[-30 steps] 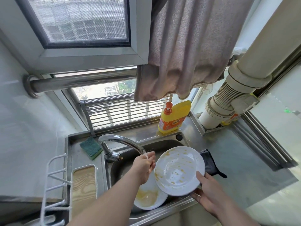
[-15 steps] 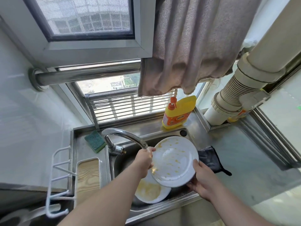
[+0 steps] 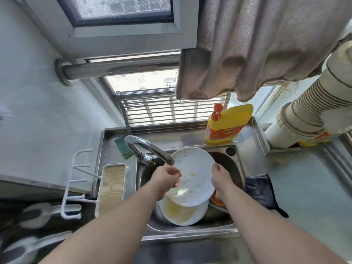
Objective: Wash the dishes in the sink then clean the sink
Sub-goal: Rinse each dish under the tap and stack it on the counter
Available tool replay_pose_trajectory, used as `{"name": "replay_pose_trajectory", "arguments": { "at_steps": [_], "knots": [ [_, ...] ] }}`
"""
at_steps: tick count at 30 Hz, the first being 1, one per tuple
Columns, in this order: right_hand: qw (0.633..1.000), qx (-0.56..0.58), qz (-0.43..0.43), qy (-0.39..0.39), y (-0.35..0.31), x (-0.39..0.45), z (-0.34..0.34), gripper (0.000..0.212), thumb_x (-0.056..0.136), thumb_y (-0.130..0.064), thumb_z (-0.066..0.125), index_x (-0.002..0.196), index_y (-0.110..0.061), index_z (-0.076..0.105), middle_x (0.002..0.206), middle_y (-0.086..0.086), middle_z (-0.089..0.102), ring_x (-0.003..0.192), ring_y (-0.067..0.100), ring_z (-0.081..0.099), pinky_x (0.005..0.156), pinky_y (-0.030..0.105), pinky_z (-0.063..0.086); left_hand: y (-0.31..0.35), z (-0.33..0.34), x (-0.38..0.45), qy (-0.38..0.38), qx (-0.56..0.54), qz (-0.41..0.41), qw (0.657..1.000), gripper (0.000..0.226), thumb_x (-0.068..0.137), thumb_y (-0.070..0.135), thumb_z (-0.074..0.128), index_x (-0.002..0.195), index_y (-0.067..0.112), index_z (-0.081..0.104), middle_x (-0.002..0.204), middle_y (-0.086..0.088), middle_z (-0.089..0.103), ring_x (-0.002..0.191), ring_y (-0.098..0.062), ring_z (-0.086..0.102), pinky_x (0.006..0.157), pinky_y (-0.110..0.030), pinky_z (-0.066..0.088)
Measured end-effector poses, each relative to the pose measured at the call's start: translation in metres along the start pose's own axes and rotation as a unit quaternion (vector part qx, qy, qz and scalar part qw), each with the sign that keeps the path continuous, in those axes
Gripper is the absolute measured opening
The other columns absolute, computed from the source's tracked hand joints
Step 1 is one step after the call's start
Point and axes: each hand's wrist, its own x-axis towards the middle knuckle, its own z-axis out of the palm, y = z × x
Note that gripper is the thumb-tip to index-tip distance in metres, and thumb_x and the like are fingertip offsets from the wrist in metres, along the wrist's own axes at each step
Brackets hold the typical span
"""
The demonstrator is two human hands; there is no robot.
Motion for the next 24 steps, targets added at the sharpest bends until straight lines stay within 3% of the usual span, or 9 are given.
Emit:
{"name": "replay_pose_trajectory", "arguments": {
  "at_steps": [2,4,7,9,14,17,19,21,24],
  "knots": [
    [1.000,-0.021,-0.013,-0.016,0.000,0.009,0.000,0.038,0.107,-0.050,0.036,0.128,-0.028,0.059,0.127,0.000,0.063,0.118,0.027,0.058,0.111,0.054,0.046,0.002,-0.007,-0.004,0.036,-0.017,0.012,0.999,0.012,0.087,0.003,0.082,0.094,0.004,0.072,0.080,-0.009,0.070,0.066,-0.018,0.063,0.064,-0.028,0.057],
    [0.999,-0.030,-0.009,-0.032,-0.002,0.016,0.000,0.049,0.105,-0.054,0.035,0.141,-0.026,0.054,0.133,0.000,0.061,0.123,0.029,0.057,0.112,0.055,0.045,0.004,-0.015,-0.005,0.091,0.015,0.018,0.996,0.021,0.081,0.019,0.091,0.079,0.010,0.071,0.067,-0.002,0.069,0.061,-0.017,0.061,0.058,-0.030,0.052],
    [0.999,-0.008,0.021,-0.046,-0.008,0.018,-0.001,0.057,0.106,-0.056,0.033,0.155,-0.026,0.040,0.144,0.003,0.056,0.127,0.033,0.055,0.112,0.056,0.045,0.002,-0.026,-0.007,0.183,0.083,0.015,0.979,0.038,0.088,0.045,0.076,0.059,0.024,0.064,0.059,0.003,0.061,0.061,-0.021,0.052,0.061,-0.032,0.040],
    [0.998,0.017,0.045,-0.044,-0.006,0.018,-0.001,0.060,0.106,-0.058,0.034,0.157,-0.025,0.038,0.148,0.006,0.055,0.127,0.035,0.056,0.112,0.056,0.045,-0.001,-0.031,-0.010,0.212,0.093,0.014,0.973,0.034,0.091,0.051,0.066,0.071,0.025,0.063,0.068,0.005,0.061,0.069,-0.024,0.054,0.065,-0.036,0.040],
    [0.994,0.012,0.101,-0.031,0.022,0.029,0.002,0.081,0.088,-0.081,0.038,0.143,-0.024,0.053,0.143,-0.003,0.058,0.126,0.034,0.059,0.112,0.052,0.045,-0.015,-0.034,-0.012,0.087,-0.002,-0.036,0.996,0.027,0.099,0.053,0.063,0.115,0.032,0.067,0.117,0.006,0.069,0.112,-0.018,0.062,0.087,-0.036,0.048],
    [0.992,0.015,0.119,-0.050,0.032,0.027,0.011,0.075,0.097,-0.074,0.040,0.146,-0.018,0.051,0.141,0.005,0.060,0.123,0.036,0.061,0.108,0.053,0.050,-0.013,-0.035,-0.019,0.045,-0.022,-0.063,0.997,0.030,0.105,0.052,0.055,0.114,0.027,0.067,0.110,0.010,0.068,0.097,-0.004,0.059,0.077,-0.026,0.044],
    [0.993,0.001,0.099,-0.072,0.032,0.019,0.019,0.066,0.097,-0.071,0.045,0.138,-0.020,0.055,0.132,0.007,0.064,0.117,0.035,0.063,0.104,0.055,0.052,-0.014,-0.041,-0.023,0.062,0.005,-0.057,0.996,0.038,0.107,0.052,0.052,0.103,0.018,0.070,0.093,0.005,0.070,0.080,-0.010,0.062,0.070,-0.026,0.046],
    [0.995,-0.044,0.033,-0.084,0.029,0.011,0.025,0.053,0.100,-0.062,0.050,0.130,-0.019,0.060,0.123,0.004,0.066,0.111,0.029,0.064,0.104,0.053,0.052,-0.021,-0.050,-0.021,0.079,0.010,-0.047,0.996,0.047,0.102,0.055,0.055,0.096,0.011,0.069,0.092,-0.013,0.074,0.076,-0.021,0.065,0.074,-0.035,0.050],
    [0.975,-0.194,-0.094,-0.054,0.016,-0.001,0.031,0.040,0.098,-0.048,0.061,0.131,-0.026,0.056,0.128,-0.003,0.059,0.113,0.022,0.058,0.102,0.043,0.049,-0.034,-0.066,-0.022,0.094,0.021,-0.033,0.995,0.025,0.098,0.046,0.060,0.096,0.024,0.071,0.098,-0.016,0.076,0.080,-0.025,0.069,0.075,-0.044,0.055]
  ]
}}
